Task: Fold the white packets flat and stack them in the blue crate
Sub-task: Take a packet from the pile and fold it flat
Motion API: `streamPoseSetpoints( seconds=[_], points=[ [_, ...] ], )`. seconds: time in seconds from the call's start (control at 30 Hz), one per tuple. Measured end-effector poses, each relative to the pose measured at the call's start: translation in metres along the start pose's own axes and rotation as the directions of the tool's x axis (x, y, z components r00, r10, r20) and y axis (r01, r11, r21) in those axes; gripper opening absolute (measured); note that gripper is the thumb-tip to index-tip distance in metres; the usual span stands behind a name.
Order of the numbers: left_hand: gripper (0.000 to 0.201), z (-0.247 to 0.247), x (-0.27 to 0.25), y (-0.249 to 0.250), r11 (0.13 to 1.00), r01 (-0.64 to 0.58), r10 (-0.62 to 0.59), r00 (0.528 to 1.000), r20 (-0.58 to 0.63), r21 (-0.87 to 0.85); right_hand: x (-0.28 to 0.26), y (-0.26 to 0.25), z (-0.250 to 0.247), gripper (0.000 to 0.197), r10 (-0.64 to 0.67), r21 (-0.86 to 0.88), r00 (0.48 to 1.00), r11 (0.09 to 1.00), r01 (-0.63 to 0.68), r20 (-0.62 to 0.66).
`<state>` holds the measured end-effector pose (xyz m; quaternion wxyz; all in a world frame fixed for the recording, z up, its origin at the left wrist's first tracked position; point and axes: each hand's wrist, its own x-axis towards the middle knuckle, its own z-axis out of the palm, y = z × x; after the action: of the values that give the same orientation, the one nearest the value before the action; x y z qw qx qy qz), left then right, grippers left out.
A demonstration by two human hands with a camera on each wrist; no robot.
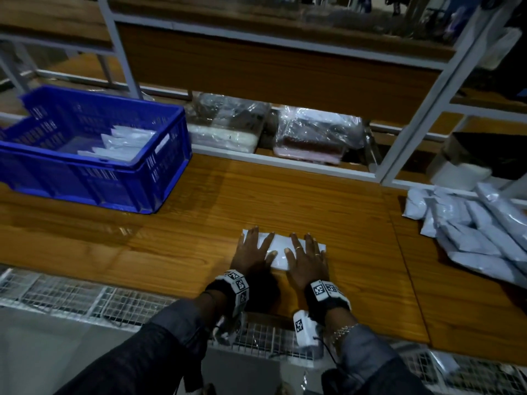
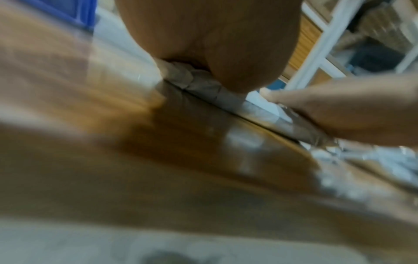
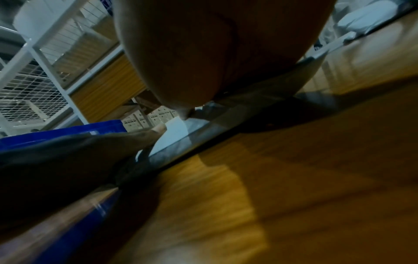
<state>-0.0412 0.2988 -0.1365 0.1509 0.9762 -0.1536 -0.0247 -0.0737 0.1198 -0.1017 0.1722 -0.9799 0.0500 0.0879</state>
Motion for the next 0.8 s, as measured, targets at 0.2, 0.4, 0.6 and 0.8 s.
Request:
streamPoseSetpoints(
  seconds=[0.2,0.4,0.6,0.8],
  points=[
    [0.111,-0.003,0.005,-0.006,0.999,0.032,-0.033,0.999,0.038,0.042,-0.002,-0.003,0.0,0.061,0.062,0.047,0.997,0.997,-0.06,-0.034],
    [0.093,-0.005,0.005,-0.001,0.998,0.044,-0.04,0.995,0.087,-0.048,-0.005,-0.005,0.006,0.058,0.084,0.013,0.993,0.996,-0.083,-0.087],
    [0.075,-0.023,-0.008,-0.01,0.991,0.055,-0.043,0.995,0.095,-0.125,-0.013,0.001,-0.01,0.059,-0.035,-0.047,0.998,0.998,0.033,-0.058],
    [0.067,-0.032,-0.03,-0.017,0.966,-0.073,0.095,0.993,0.076,-0.25,-0.027,0.009,-0.013,0.062,-0.193,0.017,0.981,0.981,0.193,0.022]
  ],
)
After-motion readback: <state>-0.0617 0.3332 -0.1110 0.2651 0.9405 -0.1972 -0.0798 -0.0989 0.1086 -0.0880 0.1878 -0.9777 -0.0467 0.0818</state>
